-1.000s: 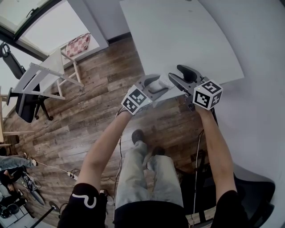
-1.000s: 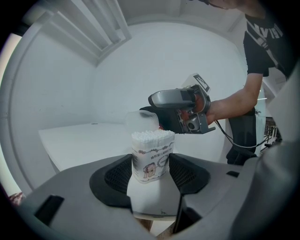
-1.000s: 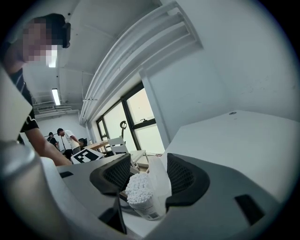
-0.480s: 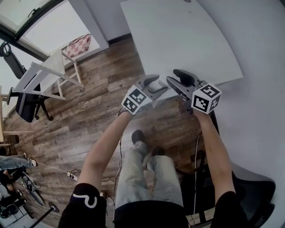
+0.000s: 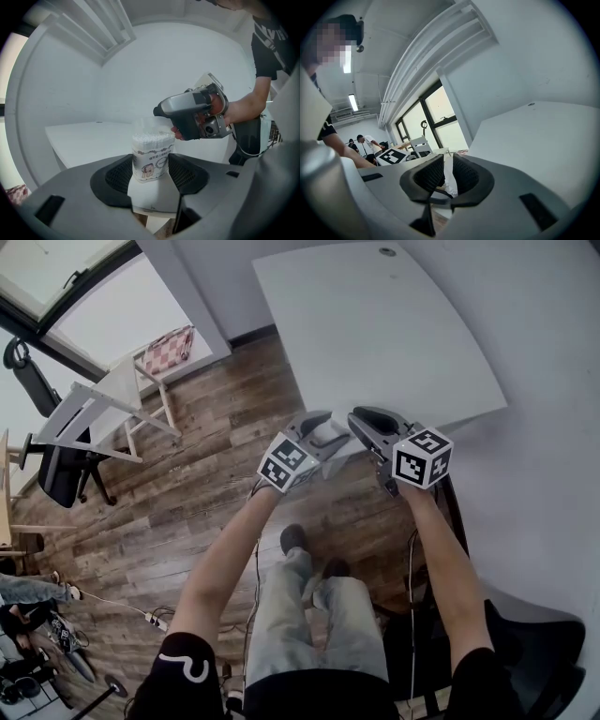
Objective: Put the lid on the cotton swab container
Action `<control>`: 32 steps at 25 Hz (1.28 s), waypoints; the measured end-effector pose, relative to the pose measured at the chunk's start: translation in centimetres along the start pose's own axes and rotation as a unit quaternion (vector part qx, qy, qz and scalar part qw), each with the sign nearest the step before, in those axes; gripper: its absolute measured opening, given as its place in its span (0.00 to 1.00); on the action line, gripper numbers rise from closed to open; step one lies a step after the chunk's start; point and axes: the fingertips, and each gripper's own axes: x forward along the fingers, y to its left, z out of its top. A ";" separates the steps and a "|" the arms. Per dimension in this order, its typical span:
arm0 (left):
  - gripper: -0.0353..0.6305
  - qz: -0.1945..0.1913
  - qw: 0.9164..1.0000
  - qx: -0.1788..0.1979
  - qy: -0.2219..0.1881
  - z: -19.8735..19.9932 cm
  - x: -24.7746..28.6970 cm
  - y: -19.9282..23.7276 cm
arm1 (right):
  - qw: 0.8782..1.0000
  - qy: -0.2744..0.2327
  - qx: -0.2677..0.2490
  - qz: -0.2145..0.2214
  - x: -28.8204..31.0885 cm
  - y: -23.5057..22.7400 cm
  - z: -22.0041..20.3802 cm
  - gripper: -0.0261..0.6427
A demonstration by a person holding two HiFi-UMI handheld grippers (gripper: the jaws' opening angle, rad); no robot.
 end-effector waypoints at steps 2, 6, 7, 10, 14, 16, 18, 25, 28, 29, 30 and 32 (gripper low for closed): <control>0.44 0.002 1.000 -0.005 0.001 -0.1 -0.1 -0.1 | 1.000 0.012 -0.007 -0.016 0.1 0.0 -0.5 0.13; 0.44 0.008 1.000 -0.012 0.006 -0.1 -0.4 -0.1 | 0.999 0.031 -0.009 -0.040 0.5 0.2 -1.1 0.08; 0.44 0.009 1.000 -0.011 0.007 -0.2 -0.5 -0.1 | 0.998 0.033 -0.004 -0.045 0.5 0.1 -1.2 0.07; 0.44 0.010 1.000 -0.011 0.005 -0.2 -0.4 -0.2 | 0.997 0.040 0.003 -0.058 0.7 -0.2 -1.5 0.06; 0.43 0.013 1.000 -0.017 0.009 -0.3 -0.7 -0.3 | 0.996 0.045 0.007 -0.074 1.0 -0.4 -1.5 0.06; 0.43 0.012 1.000 -0.017 0.007 -0.2 -0.8 -0.4 | 0.995 0.049 -0.006 -0.083 1.1 -0.5 -1.6 0.06; 0.43 0.014 1.000 -0.018 0.009 -0.4 -1.1 -0.3 | 0.994 0.050 -0.033 -0.094 1.2 -0.3 -1.6 0.06; 0.42 0.026 0.997 -0.076 -0.010 1.3 -3.5 0.0 | 0.978 0.061 -0.139 -0.146 1.5 0.1 -1.7 0.06; 0.42 0.037 0.996 -0.086 -0.011 2.4 -5.4 0.2 | 0.979 0.070 -0.120 -0.149 1.0 0.3 -1.8 0.06; 0.41 0.039 0.995 -0.088 -0.012 3.0 -6.1 0.3 | 0.980 0.070 -0.111 -0.148 0.6 0.5 -1.6 0.06; 0.41 0.041 0.995 -0.092 -0.014 3.6 -6.8 0.4 | 0.982 0.067 -0.100 -0.149 0.2 0.8 -1.2 0.06; 0.40 0.051 0.993 -0.103 -0.019 4.8 -8.1 0.7 | 0.983 0.056 -0.080 -0.154 -0.9 1.5 -0.2 0.06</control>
